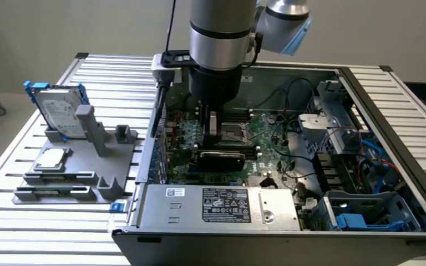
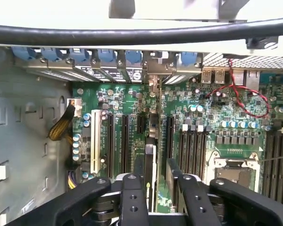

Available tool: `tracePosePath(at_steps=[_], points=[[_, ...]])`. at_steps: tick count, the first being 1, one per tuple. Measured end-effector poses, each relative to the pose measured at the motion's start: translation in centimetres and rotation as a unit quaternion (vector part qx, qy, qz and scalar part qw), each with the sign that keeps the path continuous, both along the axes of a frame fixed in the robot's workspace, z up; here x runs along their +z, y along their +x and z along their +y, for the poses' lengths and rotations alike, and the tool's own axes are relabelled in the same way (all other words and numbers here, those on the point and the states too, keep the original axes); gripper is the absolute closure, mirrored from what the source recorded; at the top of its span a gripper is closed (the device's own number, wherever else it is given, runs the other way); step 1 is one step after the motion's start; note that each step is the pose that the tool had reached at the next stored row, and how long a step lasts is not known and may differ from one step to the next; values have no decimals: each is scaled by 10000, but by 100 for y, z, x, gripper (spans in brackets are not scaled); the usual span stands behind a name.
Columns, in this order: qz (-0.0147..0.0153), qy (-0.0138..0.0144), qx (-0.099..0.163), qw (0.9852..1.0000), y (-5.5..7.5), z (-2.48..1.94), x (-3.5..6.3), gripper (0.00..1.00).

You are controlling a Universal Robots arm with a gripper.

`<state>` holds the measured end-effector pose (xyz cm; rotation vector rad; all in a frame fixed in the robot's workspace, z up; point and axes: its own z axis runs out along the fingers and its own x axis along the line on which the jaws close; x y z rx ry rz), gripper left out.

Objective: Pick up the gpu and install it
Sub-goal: 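Insert the gpu into the slot, then press down on the gpu until it lock into place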

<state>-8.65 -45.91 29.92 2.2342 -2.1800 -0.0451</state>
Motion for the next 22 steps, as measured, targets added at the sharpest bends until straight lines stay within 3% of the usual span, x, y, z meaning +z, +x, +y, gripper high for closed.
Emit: tracePosePath(at_steps=[2,6,9,22], points=[[0,1,1,10000,2,5,3,81],[0,18,0,10000,3,18,-9,89],[0,27,-1,10000,3,36,-33,89],[1,27,0,10000,3,36,-33,89]])
